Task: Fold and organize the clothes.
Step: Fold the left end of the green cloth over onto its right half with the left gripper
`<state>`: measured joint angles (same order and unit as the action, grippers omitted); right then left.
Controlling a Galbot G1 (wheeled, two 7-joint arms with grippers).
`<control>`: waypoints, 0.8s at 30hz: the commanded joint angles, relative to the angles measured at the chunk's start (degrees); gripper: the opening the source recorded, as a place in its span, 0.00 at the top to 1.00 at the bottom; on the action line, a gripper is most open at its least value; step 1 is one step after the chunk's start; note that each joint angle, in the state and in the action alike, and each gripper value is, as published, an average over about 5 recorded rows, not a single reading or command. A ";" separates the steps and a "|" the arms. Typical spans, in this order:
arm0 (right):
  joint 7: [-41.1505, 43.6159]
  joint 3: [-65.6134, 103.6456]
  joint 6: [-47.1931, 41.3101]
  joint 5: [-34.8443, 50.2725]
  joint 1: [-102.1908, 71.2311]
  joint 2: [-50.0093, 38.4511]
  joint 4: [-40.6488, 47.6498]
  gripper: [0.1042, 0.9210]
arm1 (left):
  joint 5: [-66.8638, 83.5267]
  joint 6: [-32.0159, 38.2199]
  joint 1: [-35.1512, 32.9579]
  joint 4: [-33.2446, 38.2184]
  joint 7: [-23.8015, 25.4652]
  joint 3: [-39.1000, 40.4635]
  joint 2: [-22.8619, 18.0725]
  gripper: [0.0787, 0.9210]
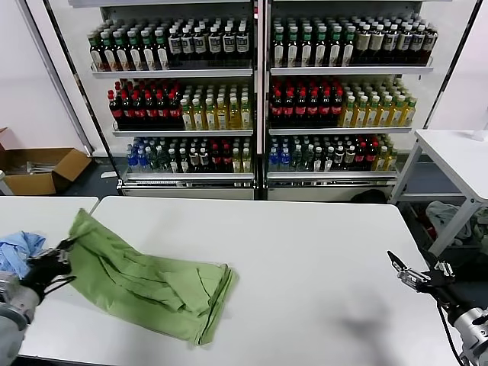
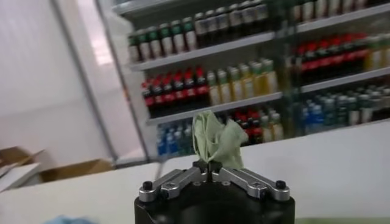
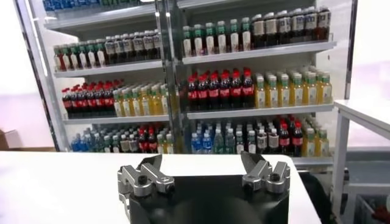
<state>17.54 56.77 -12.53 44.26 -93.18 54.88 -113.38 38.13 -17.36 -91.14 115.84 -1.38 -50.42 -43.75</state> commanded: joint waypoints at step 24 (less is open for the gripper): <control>-0.03 -2.53 -0.20 -1.32 1.35 1.87 0.73 0.12 | -15.76 -2.01 2.81 7.55 2.89 37.08 -13.42 0.97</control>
<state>17.52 54.69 -12.79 43.27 -92.08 56.40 -112.91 25.57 -17.92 -89.66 125.35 0.54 -24.29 -52.89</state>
